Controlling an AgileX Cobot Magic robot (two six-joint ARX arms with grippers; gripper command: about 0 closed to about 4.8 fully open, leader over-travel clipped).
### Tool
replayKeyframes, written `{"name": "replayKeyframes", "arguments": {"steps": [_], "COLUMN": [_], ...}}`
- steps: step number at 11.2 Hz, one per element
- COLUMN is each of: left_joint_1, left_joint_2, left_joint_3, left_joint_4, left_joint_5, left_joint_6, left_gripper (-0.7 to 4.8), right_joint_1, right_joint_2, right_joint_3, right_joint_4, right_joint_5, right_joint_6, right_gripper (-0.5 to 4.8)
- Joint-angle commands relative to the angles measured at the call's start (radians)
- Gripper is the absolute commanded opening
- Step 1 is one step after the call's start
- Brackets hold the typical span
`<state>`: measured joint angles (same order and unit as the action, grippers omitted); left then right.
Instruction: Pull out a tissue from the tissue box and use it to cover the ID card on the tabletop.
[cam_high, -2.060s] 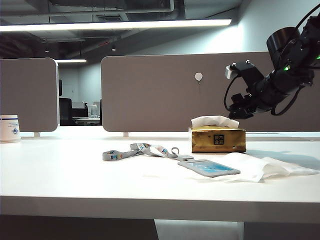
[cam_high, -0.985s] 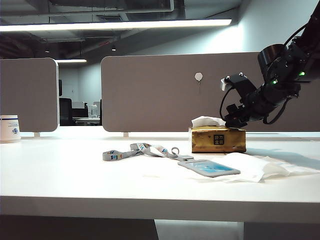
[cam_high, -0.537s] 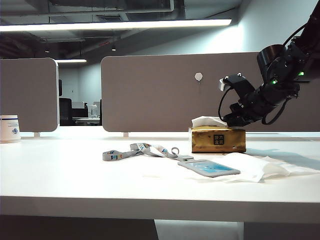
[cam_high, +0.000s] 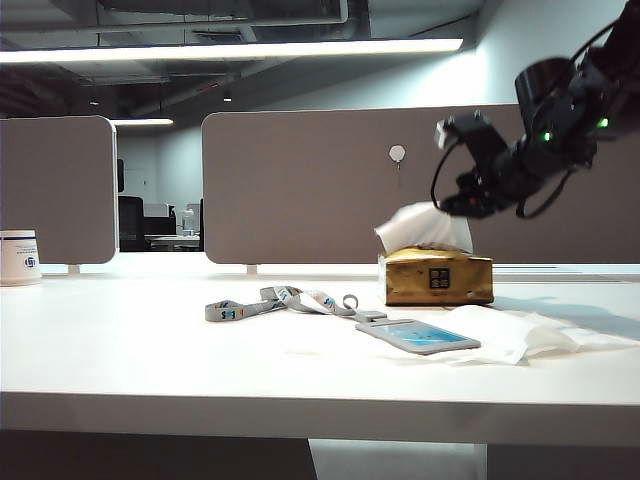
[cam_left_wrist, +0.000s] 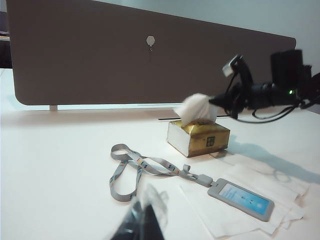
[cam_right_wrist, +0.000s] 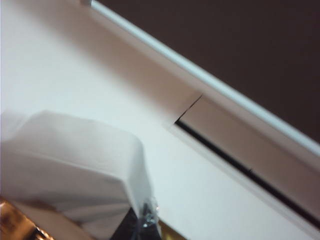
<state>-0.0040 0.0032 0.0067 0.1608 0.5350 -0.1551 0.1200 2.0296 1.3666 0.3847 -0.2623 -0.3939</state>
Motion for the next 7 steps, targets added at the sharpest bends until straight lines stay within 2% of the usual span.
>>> {"name": "replayKeyframes", "arguments": {"steps": [1,4,7], "left_joint_1": [-0.001,-0.001,-0.001], "left_joint_2": [0.001,0.001,0.001], "left_joint_3": [0.004,0.004,0.004], "left_joint_4": [0.009,0.009,0.008], "left_joint_5": [0.003,0.003,0.001], "left_joint_6": [-0.002,-0.002,-0.002], "left_gripper": [-0.05,-0.05,-0.05], "right_joint_1": [0.0,0.003,0.064], "right_joint_2": [-0.063,-0.162,-0.256], "right_joint_3": [0.005,0.005,0.005], "right_joint_4": [0.03,0.022,-0.052], "right_joint_5": [-0.003,-0.039,-0.082], "right_joint_6": [0.002,0.028,0.028], "right_gripper": [-0.02,-0.02,-0.02]}}
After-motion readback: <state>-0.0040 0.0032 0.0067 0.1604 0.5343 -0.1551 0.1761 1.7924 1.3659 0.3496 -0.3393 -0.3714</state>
